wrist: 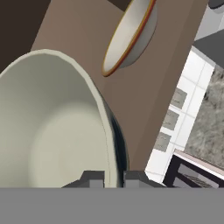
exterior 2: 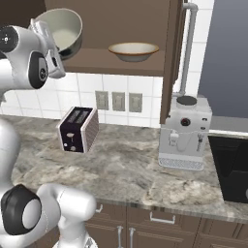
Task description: Open the cabinet. Pick the bowls from the counter and place them in the cabinet. Then close the cabinet.
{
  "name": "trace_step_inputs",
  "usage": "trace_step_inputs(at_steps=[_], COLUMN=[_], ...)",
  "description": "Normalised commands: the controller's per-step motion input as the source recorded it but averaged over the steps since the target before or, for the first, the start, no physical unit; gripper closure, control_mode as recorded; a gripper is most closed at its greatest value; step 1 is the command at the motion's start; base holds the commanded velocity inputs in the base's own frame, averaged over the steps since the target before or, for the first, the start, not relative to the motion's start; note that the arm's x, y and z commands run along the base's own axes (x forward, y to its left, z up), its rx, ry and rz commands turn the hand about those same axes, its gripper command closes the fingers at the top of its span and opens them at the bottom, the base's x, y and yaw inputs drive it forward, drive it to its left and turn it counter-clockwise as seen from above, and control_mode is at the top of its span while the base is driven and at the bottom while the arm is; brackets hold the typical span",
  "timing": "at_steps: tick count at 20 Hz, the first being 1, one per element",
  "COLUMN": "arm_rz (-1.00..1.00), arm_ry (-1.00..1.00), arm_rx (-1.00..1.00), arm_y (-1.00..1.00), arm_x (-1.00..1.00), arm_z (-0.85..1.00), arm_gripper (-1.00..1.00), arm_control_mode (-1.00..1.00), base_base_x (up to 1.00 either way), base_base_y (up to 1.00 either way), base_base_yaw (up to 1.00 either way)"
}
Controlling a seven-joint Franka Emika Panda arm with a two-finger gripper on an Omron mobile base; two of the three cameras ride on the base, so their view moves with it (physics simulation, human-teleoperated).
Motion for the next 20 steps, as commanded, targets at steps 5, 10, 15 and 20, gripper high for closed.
trace_step_inputs(at_steps=[5, 10, 15, 20], arm_rz=[0.0, 0.0, 0.01, 0.01], arm_ry=[0.0, 0.0, 0.0, 0.0], arm_rx=[0.0, 0.0, 0.0, 0.0], arm_y=[0.0, 0.0, 0.0, 0.0], arm_x=[0.25, 0.27, 0.33, 0.3], arm_z=[-0.13, -0.09, -0.01, -0.03], arm_gripper=[1.0, 1.0, 1.0, 1.0], arm_control_mode=[-1.0, -1.0, -1.0, -1.0], base_base_x=[0.0, 0.0, 0.0, 0.0], base_base_y=[0.0, 0.0, 0.0, 0.0], base_base_yaw=[0.0, 0.0, 0.0, 0.0])
